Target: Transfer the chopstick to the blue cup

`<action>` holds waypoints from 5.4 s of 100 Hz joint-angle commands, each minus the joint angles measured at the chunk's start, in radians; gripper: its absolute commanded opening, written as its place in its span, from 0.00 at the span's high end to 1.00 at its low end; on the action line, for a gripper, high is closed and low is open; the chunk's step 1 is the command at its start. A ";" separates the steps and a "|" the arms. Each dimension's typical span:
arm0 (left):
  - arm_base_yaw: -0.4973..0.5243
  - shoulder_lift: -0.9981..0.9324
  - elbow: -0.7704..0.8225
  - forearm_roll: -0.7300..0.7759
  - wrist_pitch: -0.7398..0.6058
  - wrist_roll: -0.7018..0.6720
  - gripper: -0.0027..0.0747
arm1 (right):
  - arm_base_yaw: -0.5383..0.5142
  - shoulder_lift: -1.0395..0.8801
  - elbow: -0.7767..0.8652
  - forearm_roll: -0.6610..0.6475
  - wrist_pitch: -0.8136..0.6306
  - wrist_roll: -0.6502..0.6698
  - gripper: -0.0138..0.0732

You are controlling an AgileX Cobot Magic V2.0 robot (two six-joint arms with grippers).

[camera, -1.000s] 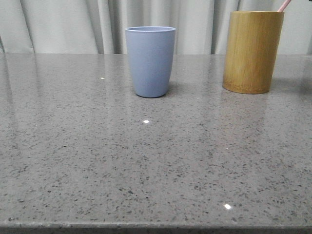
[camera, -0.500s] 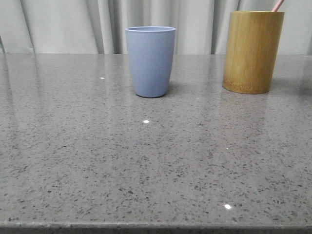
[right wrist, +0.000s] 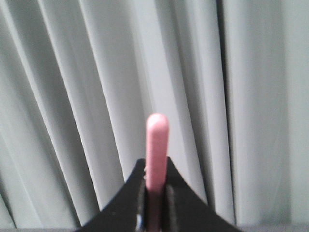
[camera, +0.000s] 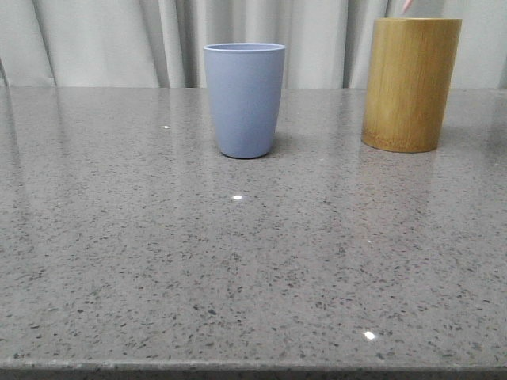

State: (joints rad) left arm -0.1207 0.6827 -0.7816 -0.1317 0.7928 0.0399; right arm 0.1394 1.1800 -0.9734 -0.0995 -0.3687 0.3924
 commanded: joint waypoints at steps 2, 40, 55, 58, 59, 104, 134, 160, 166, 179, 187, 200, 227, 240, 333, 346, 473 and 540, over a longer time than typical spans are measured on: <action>0.001 0.002 -0.023 -0.015 -0.063 -0.010 0.25 | 0.006 -0.057 -0.127 -0.045 0.078 -0.010 0.91; 0.001 0.002 -0.023 -0.015 -0.063 -0.010 0.25 | 0.241 0.002 -0.206 -0.043 0.132 0.004 0.91; 0.001 0.002 -0.023 -0.015 -0.059 -0.010 0.25 | 0.323 0.084 -0.206 -0.043 0.057 0.004 0.91; 0.001 0.002 -0.023 -0.015 -0.059 -0.010 0.25 | 0.334 0.105 -0.206 -0.043 0.047 0.004 0.91; 0.001 0.002 -0.023 -0.015 -0.056 -0.010 0.25 | 0.338 0.110 -0.206 -0.043 0.045 0.004 0.91; 0.001 0.002 -0.023 -0.015 -0.056 -0.010 0.25 | 0.360 0.321 -0.206 -0.043 -0.006 0.019 0.90; 0.001 0.002 -0.023 -0.015 -0.056 -0.010 0.25 | 0.360 0.323 -0.206 -0.043 -0.016 0.036 0.51; 0.001 0.002 -0.023 -0.015 -0.056 -0.010 0.25 | 0.354 0.299 -0.206 -0.035 0.021 0.035 0.30; 0.001 0.002 -0.023 -0.015 -0.056 -0.010 0.25 | 0.338 0.274 -0.206 -0.035 0.056 0.035 0.30; 0.001 0.002 -0.023 -0.015 -0.056 -0.010 0.25 | 0.277 0.202 -0.206 -0.035 0.149 0.035 0.30; 0.001 0.002 -0.023 -0.015 -0.056 -0.010 0.25 | 0.219 0.144 -0.206 -0.036 0.213 0.034 0.30; 0.001 0.002 -0.023 -0.015 -0.056 -0.010 0.25 | 0.125 0.042 -0.202 -0.057 0.349 0.031 0.30; 0.001 0.002 -0.023 -0.015 -0.056 -0.010 0.25 | 0.021 -0.199 -0.098 -0.231 0.581 0.025 0.30; 0.001 0.002 -0.023 -0.015 -0.056 -0.010 0.25 | 0.020 -0.319 0.004 -0.265 0.675 0.025 0.30; 0.001 0.002 -0.023 -0.015 -0.056 -0.010 0.25 | 0.022 -0.727 0.316 -0.083 1.070 -0.093 0.30; 0.001 0.002 -0.023 -0.015 -0.056 -0.010 0.25 | 0.022 -0.727 0.316 -0.083 1.068 -0.093 0.36; 0.001 0.002 -0.023 -0.015 -0.056 -0.010 0.99 | 0.022 -0.727 0.316 -0.083 1.074 -0.093 0.92; 0.036 -0.505 0.542 0.098 -0.740 -0.010 0.99 | 0.022 -0.727 0.316 -0.083 1.074 -0.093 0.92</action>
State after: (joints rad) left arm -0.0960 0.2393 -0.2701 -0.0371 0.1540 0.0382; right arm 0.1668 0.4472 -0.6337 -0.1695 0.7763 0.3111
